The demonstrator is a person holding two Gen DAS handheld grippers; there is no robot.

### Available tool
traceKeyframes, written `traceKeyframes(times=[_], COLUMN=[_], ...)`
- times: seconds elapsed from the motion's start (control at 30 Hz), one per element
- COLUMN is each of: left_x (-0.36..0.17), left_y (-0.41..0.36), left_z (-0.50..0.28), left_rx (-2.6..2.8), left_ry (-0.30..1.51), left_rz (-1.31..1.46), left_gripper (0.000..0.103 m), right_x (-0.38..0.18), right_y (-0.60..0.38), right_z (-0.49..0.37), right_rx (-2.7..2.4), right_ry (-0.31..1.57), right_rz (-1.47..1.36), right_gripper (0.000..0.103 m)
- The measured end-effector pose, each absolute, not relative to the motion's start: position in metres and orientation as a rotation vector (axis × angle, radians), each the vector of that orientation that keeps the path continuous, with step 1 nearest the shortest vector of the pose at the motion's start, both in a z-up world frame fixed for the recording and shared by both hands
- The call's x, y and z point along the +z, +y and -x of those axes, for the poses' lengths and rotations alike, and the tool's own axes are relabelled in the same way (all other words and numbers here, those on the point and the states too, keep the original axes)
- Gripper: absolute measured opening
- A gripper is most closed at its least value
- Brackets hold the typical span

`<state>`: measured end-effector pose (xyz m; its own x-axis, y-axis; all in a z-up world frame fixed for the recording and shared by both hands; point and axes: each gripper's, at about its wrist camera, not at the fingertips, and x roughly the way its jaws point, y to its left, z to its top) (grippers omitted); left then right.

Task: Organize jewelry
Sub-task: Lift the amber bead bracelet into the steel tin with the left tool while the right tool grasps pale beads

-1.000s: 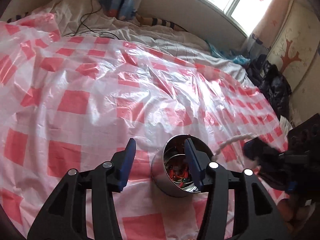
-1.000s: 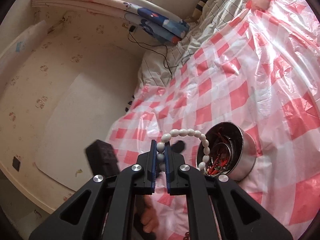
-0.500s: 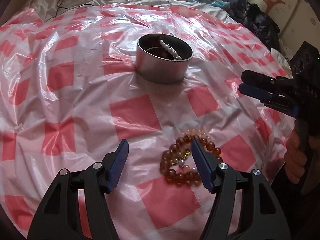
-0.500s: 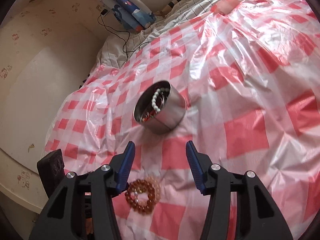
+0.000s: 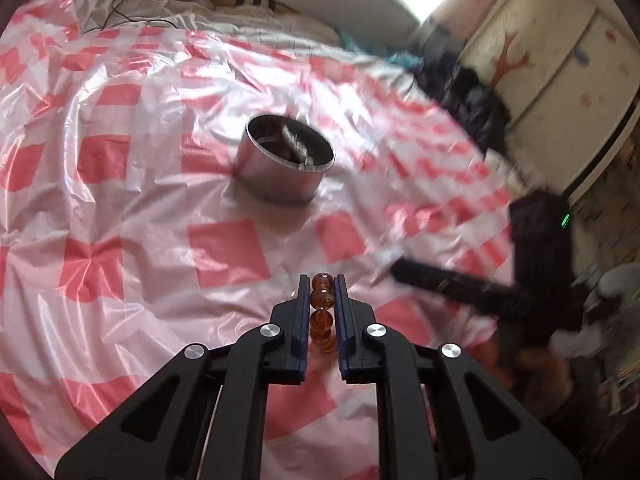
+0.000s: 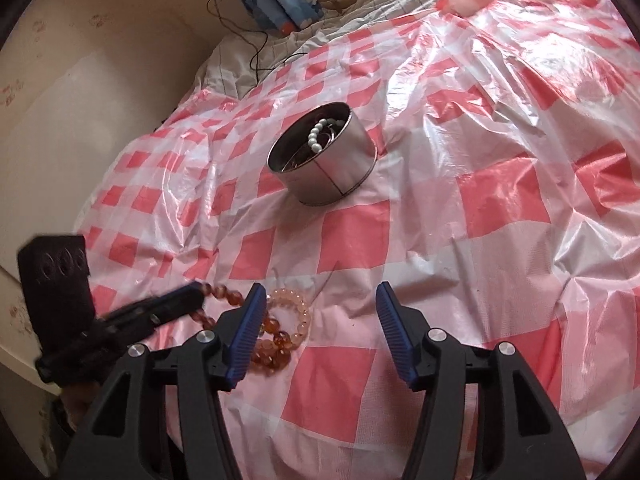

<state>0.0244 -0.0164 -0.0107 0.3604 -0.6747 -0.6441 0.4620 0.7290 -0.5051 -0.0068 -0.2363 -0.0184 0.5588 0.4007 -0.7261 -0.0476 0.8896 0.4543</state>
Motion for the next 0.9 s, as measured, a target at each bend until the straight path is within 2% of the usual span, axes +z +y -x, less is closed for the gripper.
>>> traceKeyframes(times=[0.17,0.23,0.27,0.33,0.37,0.4,0.43,0.47,0.57,0.7,0.9], left_x=[0.010,0.016,0.016,0.015,0.015,0.015,0.016,0.015,0.014,0.013,0.013], left_y=[0.011,0.016,0.018,0.021,0.021,0.021,0.021,0.021,0.020,0.022,0.018], left_z=[-0.026,-0.027,-0.030,-0.032,-0.034,-0.035,-0.035,-0.035,-0.037,-0.038,-0.042], left_rx=[-0.774,-0.767,-0.758,-0.743,-0.739,-0.736,-0.735,-0.736,-0.731,-0.721,-0.743], left_ry=[0.825,0.788,0.786,0.793,0.796,0.798,0.797,0.799,0.802,0.802,0.801], left_rz=[0.421,0.445,0.453,0.465,0.467,0.466,0.466,0.467,0.469,0.479,0.489], left_gripper=[0.010,0.010,0.010,0.010,0.010,0.010,0.010,0.010,0.010,0.010,0.010], right_x=[-0.024,-0.024,-0.026,-0.037,-0.043,-0.045,-0.045,-0.045,-0.043,-0.034,-0.020], right_y=[-0.196,-0.184,-0.178,-0.168,-0.162,-0.155,-0.148,-0.144,-0.148,-0.186,-0.232], right_z=[0.000,-0.003,-0.006,-0.011,-0.012,-0.008,-0.005,-0.002,0.001,-0.001,0.000], right_rx=[0.270,0.270,0.267,0.256,0.258,0.268,0.289,0.306,0.341,0.436,0.542], right_ry=[0.952,0.930,0.931,0.973,0.987,0.974,0.976,0.980,0.991,0.989,0.888], right_rz=[-0.180,-0.129,-0.105,-0.039,-0.003,0.049,0.093,0.123,0.072,-0.274,-0.648], right_gripper=[0.056,0.060,0.066,0.067,0.063,0.044,0.030,0.008,0.008,0.008,0.008])
